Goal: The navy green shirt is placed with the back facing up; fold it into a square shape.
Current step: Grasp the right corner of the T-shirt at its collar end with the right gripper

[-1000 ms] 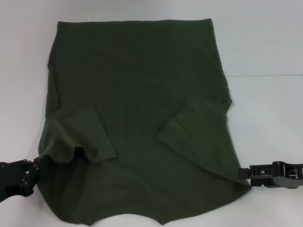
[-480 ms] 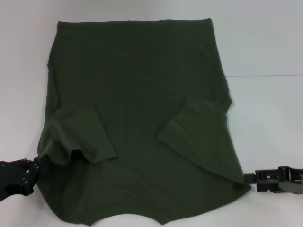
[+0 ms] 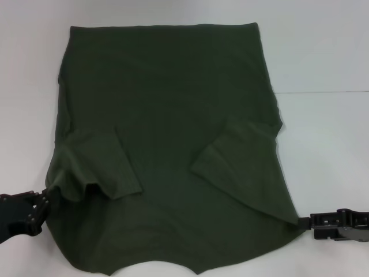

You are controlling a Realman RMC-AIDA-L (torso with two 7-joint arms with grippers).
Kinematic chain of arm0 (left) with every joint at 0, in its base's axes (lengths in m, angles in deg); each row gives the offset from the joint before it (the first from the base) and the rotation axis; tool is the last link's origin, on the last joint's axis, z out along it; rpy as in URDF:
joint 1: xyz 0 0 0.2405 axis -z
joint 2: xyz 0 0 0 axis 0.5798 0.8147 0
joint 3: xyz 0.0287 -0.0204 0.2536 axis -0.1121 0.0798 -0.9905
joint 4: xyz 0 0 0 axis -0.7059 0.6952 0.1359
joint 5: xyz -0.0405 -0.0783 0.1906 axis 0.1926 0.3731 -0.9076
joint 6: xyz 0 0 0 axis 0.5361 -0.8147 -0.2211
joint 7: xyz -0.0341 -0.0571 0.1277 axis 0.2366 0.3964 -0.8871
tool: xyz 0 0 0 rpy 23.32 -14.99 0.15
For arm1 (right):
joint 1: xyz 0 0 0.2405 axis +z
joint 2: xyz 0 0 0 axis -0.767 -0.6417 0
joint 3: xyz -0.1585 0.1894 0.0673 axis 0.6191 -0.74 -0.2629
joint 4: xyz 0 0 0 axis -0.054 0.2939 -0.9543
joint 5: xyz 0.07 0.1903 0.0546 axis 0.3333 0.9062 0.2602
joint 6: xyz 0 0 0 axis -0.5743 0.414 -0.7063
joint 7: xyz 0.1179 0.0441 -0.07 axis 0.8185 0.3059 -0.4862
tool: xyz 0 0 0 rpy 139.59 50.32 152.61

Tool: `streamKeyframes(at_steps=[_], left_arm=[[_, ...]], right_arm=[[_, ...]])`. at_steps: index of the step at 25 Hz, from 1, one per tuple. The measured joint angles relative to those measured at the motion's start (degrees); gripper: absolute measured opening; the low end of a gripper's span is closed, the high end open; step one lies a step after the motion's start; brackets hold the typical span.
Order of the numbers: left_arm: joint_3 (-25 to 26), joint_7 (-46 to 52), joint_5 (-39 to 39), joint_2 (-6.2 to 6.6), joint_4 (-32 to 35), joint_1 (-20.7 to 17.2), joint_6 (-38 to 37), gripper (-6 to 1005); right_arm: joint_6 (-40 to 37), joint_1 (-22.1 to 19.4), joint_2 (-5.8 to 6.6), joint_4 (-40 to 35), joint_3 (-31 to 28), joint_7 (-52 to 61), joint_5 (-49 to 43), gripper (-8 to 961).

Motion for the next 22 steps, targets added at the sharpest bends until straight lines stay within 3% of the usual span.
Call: streamKeyframes(at_steps=[12,22], left_arm=[[0.14,0.0,0.0,0.01,0.0,0.2,0.18,17],[0.22,0.0,0.0,0.01,0.0,0.22,0.44,17]], right_arm=[[1.89,1.61,-1.59,0.1,0.37,0.0,-0.03,732],[0.98,2.89,-1.96,0.46,0.14,-0.42,-0.03,714]])
